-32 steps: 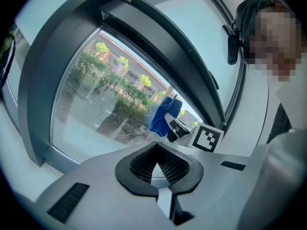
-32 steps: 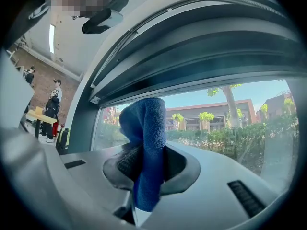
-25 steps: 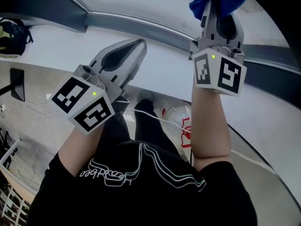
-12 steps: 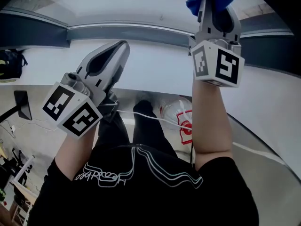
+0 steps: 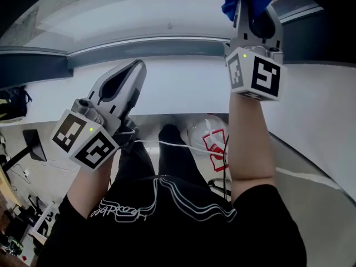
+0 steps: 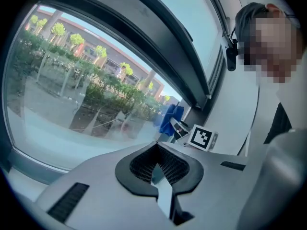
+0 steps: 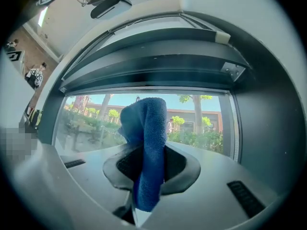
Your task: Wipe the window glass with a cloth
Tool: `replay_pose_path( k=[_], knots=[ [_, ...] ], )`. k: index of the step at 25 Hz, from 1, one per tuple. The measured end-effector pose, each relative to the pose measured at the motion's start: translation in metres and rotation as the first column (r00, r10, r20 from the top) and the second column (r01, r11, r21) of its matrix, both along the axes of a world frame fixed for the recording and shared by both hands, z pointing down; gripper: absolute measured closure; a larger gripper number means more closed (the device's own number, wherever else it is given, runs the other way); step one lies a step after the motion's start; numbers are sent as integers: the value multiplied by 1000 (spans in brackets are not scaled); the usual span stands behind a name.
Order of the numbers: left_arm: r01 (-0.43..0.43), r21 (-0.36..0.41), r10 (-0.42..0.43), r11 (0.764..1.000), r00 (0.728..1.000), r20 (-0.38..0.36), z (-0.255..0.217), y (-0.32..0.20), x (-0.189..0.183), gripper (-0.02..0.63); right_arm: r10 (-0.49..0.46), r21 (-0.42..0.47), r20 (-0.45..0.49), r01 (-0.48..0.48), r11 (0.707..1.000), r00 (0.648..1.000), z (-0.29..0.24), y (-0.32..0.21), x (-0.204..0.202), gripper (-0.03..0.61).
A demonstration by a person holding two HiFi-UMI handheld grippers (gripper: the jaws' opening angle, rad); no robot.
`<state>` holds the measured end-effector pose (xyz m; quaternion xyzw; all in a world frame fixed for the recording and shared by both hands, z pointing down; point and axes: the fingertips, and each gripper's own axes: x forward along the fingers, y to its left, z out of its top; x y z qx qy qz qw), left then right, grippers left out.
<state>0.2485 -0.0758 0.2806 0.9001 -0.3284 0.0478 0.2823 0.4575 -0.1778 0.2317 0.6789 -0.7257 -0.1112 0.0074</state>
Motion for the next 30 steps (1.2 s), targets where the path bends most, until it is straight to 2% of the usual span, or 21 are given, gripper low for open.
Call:
replay_pose_path(
  k=[4, 9, 14, 18, 23, 26, 30],
  knots=[
    [-19, -7, 19, 1000, 1000, 11, 3, 1, 20, 607, 63, 12, 9, -63, 998, 998, -3, 5, 38, 514],
    [-52, -6, 52, 999, 998, 24, 11, 3, 40, 607, 212, -1, 45, -212, 977, 976, 5, 14, 89, 513],
    [-81, -26, 82, 996, 996, 22, 22, 7, 53, 607, 294, 0, 43, -295, 956, 955, 4, 17, 116, 514],
    [-91, -33, 91, 995, 996, 17, 30, 8, 54, 607, 327, -1, 111, -329, 944, 938, 6, 23, 130, 514],
    [-80, -26, 79, 996, 997, -14, 37, 5, 38, 607, 312, 17, 111, -316, 949, 944, 10, 40, 108, 514],
    [-50, -25, 49, 998, 998, -38, 42, 0, 10, 607, 262, 2, 116, -264, 965, 958, 20, 46, 69, 514],
    [6, -22, -8, 1000, 998, -69, 43, -14, -41, 607, 172, -35, 107, -169, 985, 979, 30, 43, -1, 514]
  ],
)
